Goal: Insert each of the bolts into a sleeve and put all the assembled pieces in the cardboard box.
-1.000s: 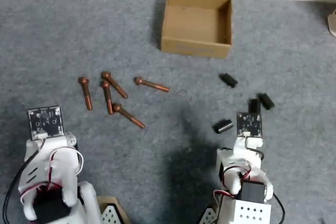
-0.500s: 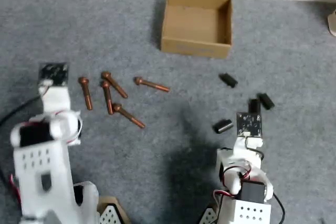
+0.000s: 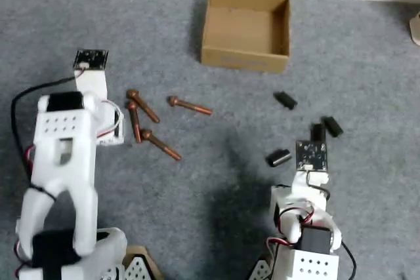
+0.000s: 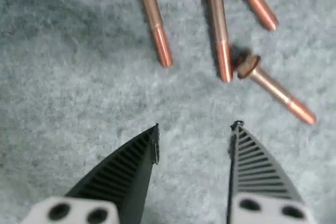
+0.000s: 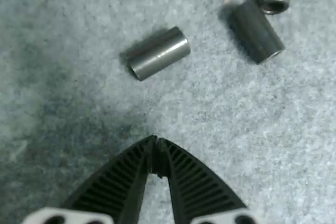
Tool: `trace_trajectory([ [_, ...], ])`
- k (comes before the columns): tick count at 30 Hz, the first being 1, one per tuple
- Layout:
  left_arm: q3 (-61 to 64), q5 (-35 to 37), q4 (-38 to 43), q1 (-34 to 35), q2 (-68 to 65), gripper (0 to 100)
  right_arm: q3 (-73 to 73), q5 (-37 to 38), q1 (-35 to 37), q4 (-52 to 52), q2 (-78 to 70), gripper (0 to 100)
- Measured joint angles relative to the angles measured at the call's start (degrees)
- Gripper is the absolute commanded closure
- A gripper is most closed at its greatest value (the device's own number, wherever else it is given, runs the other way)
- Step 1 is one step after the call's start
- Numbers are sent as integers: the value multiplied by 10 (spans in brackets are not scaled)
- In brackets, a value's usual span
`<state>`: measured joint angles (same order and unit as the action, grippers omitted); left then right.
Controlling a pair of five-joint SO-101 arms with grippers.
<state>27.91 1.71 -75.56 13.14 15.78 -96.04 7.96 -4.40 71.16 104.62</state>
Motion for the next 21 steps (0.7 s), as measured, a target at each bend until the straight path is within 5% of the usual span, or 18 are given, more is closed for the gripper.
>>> trace_trajectory([
  [12, -103, 14, 100, 6, -178, 773, 0, 0, 0, 0, 0, 994],
  [21, -207, 30, 103, 48, -295, 773, 0, 0, 0, 0, 0, 994],
])
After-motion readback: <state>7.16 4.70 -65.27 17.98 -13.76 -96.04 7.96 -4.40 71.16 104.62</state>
